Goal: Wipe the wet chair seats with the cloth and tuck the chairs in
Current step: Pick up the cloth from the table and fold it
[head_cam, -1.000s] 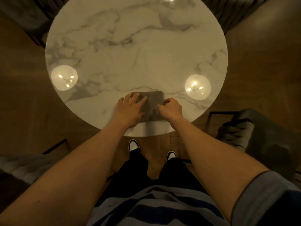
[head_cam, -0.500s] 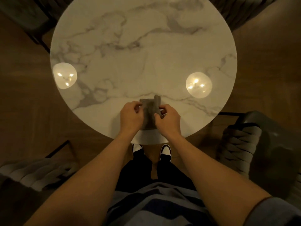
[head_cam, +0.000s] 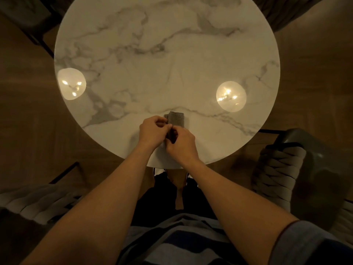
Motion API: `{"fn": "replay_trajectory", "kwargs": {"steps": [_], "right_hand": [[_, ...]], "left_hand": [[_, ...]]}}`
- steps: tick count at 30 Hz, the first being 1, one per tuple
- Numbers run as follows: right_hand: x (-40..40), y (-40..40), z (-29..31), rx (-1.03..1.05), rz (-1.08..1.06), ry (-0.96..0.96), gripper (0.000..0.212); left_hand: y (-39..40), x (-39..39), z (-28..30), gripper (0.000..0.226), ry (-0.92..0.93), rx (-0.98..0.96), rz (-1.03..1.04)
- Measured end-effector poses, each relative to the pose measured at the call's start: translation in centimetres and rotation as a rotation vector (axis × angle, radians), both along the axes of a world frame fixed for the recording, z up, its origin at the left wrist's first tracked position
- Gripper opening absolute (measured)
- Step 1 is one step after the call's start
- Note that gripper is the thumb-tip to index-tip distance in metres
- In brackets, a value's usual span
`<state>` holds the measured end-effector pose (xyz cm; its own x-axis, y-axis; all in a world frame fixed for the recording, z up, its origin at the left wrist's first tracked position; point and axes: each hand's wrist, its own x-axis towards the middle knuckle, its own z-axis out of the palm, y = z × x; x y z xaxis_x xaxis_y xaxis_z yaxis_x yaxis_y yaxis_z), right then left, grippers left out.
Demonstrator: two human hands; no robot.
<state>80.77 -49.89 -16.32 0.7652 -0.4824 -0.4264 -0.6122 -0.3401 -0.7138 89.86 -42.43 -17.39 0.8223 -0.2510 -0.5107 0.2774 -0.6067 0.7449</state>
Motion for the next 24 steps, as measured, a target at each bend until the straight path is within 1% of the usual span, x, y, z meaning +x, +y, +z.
{"fn": "replay_trajectory", "kwargs": {"steps": [4, 10, 12, 15, 17, 19, 21, 24], "right_hand": [[-0.3, -0.6, 0.2, -0.024, 0.049, -0.005, 0.027], [-0.9, -0.9, 0.0, -0.063, 0.106, -0.017, 0.017], [-1.3, -1.0, -0.4, -0.101, 0.13, -0.027, 0.023], [-2.4, -1.2, -0.8, -0.152, 0.136, -0.064, 0.03], [-3.2, -1.5, -0.8, -0.214, 0.193, -0.087, 0.025], [-3.9, -1.8, -1.4, -0.321, 0.299, -0.107, 0.016], [-4.2, -2.1, -2.0, -0.412, 0.379, -0.1, 0.017], [-4.3, -2.3, -2.2, -0.448, 0.414, -0.097, 0.021]], "left_hand": [[-0.2, 0.2, -0.1, 0.015, -0.047, 0.102, -0.039], [-0.5, -0.4, 0.1, 0.019, -0.125, 0.142, -0.085], [-0.4, -0.6, -0.2, 0.025, -0.204, 0.127, -0.14], [0.1, -0.4, -0.6, 0.034, -0.308, 0.138, -0.29], [0.4, -0.3, -0.8, 0.036, -0.349, 0.135, -0.37], [0.6, -0.3, -1.0, 0.035, -0.387, 0.153, -0.43], [0.8, -0.2, -1.1, 0.033, -0.388, 0.182, -0.447], [1.0, -0.1, -1.1, 0.03, -0.385, 0.198, -0.426]]}}
